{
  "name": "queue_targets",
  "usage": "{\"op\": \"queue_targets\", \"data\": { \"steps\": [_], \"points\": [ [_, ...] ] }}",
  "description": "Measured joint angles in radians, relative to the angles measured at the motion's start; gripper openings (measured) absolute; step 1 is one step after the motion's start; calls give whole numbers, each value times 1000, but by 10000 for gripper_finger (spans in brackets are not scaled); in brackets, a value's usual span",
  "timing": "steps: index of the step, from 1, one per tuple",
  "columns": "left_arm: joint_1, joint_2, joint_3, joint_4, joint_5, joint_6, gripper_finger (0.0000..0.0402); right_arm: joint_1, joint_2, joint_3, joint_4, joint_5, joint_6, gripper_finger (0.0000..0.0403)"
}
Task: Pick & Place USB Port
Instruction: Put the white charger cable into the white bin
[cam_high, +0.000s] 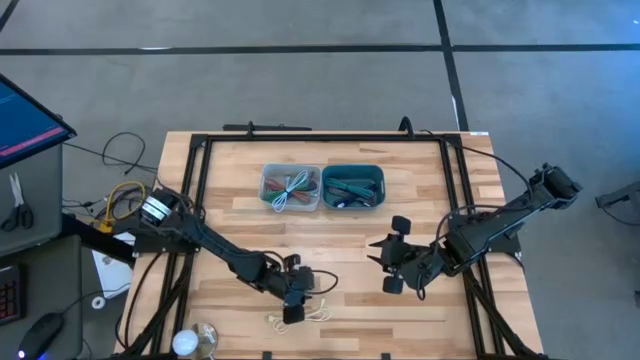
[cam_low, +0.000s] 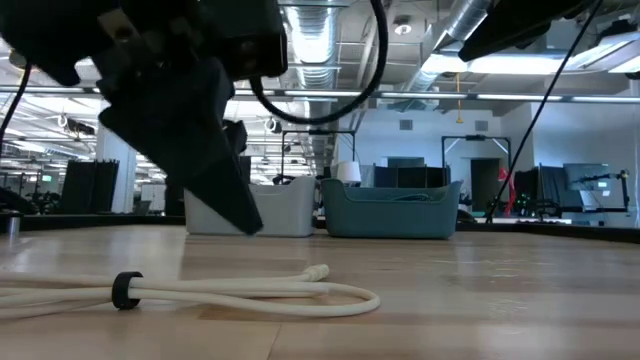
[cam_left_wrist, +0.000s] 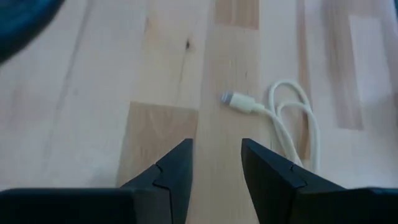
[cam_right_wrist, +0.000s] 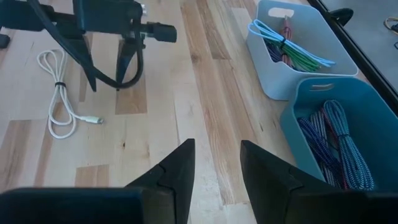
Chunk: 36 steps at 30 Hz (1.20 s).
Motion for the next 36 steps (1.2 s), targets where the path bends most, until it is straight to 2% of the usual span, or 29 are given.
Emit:
{"op": "queue_targets", "data": {
  "steps": [13,17,21,27,31,36],
  "points": [
    [72,-69,0,2,23,36,150,0,0,0,-2,0,3,120],
    [74,-68,0,0,137,21,150,0,0,0,-2,0,3,120],
    [59,-64,0,0,261,-67,150,0,0,0,-2,0,3,120],
    [0,-64,-3,3,262,-107,150,0,0,0,-2,0,3,120],
    [-25,-64,-43,2,194,-183,150,0,0,0,-2,0,3,120],
    [-40,-64,-106,3,180,-266,150,0,0,0,-2,0,3,120]
  ]
}}
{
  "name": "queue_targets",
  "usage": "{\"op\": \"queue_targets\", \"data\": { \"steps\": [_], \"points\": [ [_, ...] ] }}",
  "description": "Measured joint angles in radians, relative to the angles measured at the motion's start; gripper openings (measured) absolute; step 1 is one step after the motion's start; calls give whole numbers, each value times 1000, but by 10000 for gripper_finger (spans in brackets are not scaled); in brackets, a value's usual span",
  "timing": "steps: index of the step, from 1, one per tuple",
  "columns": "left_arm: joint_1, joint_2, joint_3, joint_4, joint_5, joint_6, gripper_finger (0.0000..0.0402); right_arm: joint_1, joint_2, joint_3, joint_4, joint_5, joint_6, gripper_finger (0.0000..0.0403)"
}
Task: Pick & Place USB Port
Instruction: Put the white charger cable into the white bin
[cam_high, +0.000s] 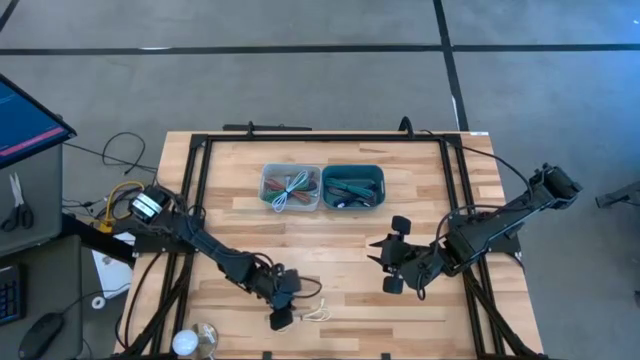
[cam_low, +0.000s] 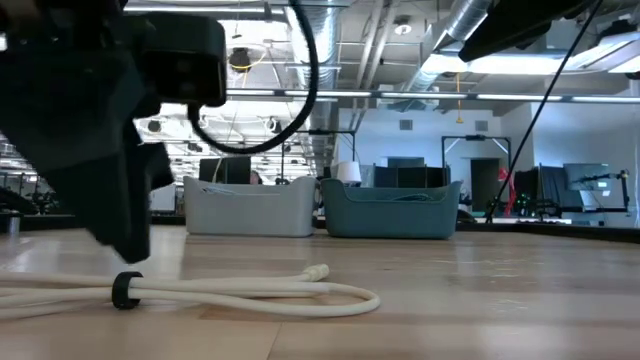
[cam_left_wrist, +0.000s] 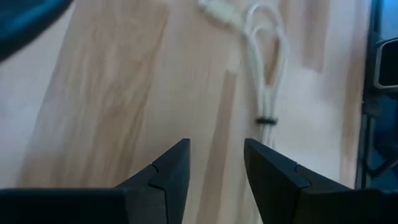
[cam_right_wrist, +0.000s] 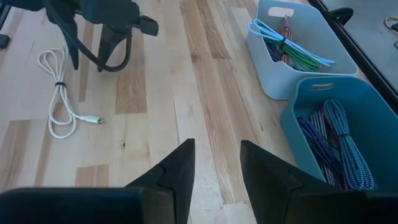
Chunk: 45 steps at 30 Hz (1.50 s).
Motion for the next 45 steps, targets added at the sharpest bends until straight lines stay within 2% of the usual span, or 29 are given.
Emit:
{"op": "queue_targets", "data": {
  "steps": [6,12,21,26,31,37,45],
  "points": [
    [-18,0,-20,34,55,-57,150,0,0,0,0,0,0,120],
    [-46,27,-19,61,51,-83,150,0,0,0,1,0,0,120],
    [-52,131,-16,268,78,-102,150,0,0,0,2,0,0,120],
    [-52,144,-17,295,55,-105,145,0,0,0,2,0,0,120],
    [-52,147,-18,288,34,-101,111,0,0,0,2,0,0,120],
    [-51,148,-19,279,27,-66,21,0,0,0,2,0,0,120],
    [-40,135,-19,279,35,26,10,0,0,0,2,0,0,120]
  ]
}}
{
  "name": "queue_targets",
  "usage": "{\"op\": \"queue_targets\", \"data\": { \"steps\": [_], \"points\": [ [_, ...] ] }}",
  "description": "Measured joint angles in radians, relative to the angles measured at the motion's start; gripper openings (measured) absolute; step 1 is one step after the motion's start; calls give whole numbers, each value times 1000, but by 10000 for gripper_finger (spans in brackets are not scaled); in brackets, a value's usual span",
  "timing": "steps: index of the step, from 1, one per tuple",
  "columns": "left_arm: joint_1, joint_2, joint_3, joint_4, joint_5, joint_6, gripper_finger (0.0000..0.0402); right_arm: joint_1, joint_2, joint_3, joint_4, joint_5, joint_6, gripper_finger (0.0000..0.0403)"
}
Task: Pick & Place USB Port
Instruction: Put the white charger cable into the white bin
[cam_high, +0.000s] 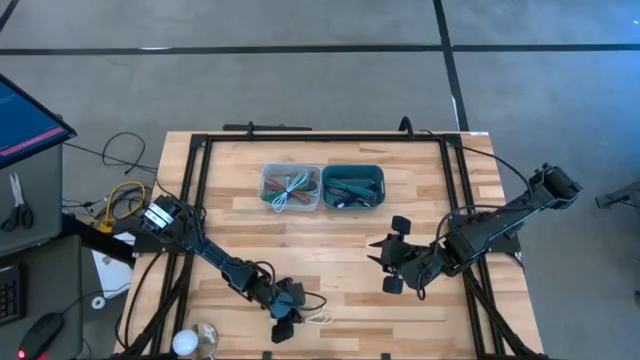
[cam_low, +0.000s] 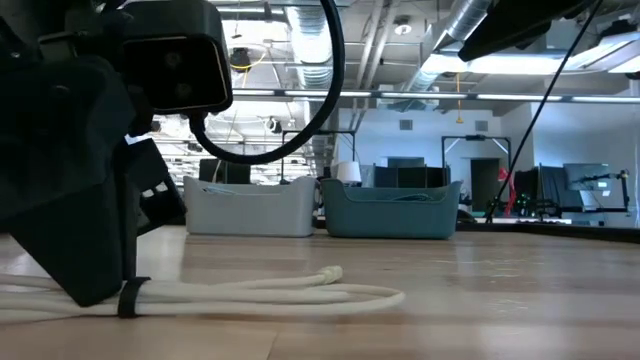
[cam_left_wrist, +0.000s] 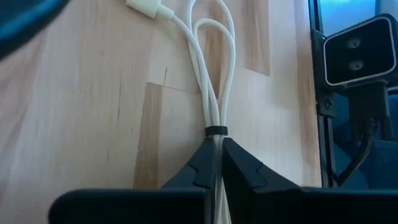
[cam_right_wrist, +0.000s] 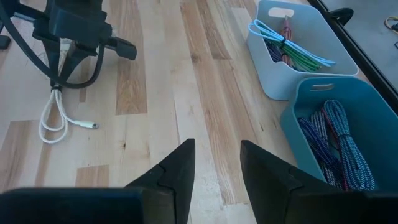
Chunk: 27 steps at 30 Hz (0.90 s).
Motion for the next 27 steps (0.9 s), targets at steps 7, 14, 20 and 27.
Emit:
{"op": "queue_targets", "data": {
  "steps": [7,14,20,27],
  "points": [
    [37,-102,-6,-123,-101,120,10,0,0,0,0,0,0,120],
    [80,-294,-6,-368,-347,249,9,0,0,0,0,0,0,120],
    [124,-439,-4,-396,-562,450,9,0,0,0,0,0,0,120],
    [251,-525,-2,-429,-779,692,9,0,0,0,0,0,5,120]
  ]
}}
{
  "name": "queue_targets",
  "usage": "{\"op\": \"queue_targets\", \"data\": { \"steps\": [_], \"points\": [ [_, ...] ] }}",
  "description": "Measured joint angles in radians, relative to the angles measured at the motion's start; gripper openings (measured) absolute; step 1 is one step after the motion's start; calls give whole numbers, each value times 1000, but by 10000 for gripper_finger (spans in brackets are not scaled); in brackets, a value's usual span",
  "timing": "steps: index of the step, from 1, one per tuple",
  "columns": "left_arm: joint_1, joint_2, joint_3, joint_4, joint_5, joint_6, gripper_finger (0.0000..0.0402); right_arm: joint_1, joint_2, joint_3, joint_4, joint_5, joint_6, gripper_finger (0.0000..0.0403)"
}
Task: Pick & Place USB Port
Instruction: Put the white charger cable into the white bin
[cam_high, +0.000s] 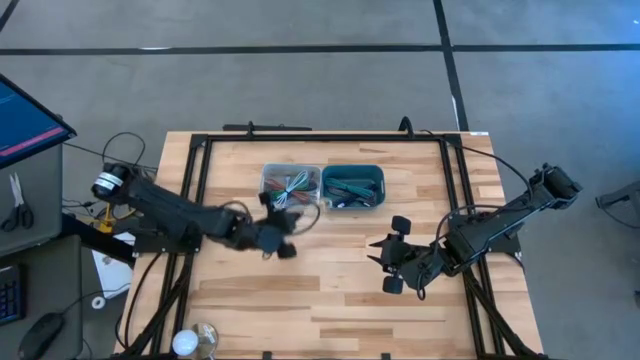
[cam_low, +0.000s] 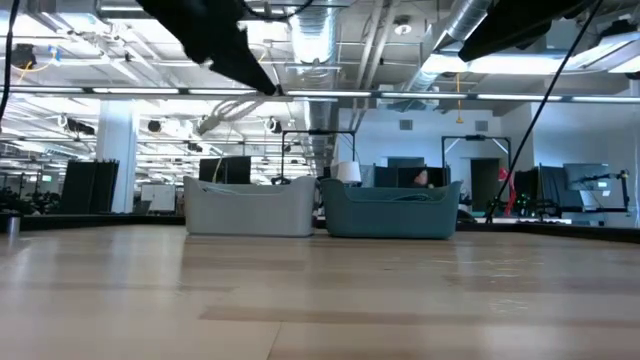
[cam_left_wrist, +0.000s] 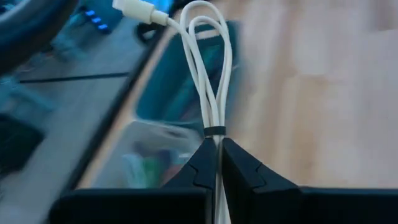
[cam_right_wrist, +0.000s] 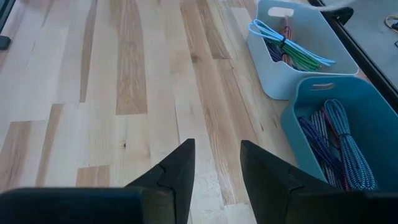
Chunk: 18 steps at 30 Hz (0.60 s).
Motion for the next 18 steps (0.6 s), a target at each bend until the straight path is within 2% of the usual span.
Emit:
{"op": "queue_targets", "data": {
  "steps": [6,12,18],
  "points": [
    [167,-1,0,-16,-4,88,9,0,0,0,-1,0,0,120],
    [347,1,-43,-16,135,104,9,0,0,0,-3,0,0,120],
    [477,1,-138,16,213,96,9,0,0,0,-3,0,-5,120]
  ]
}}
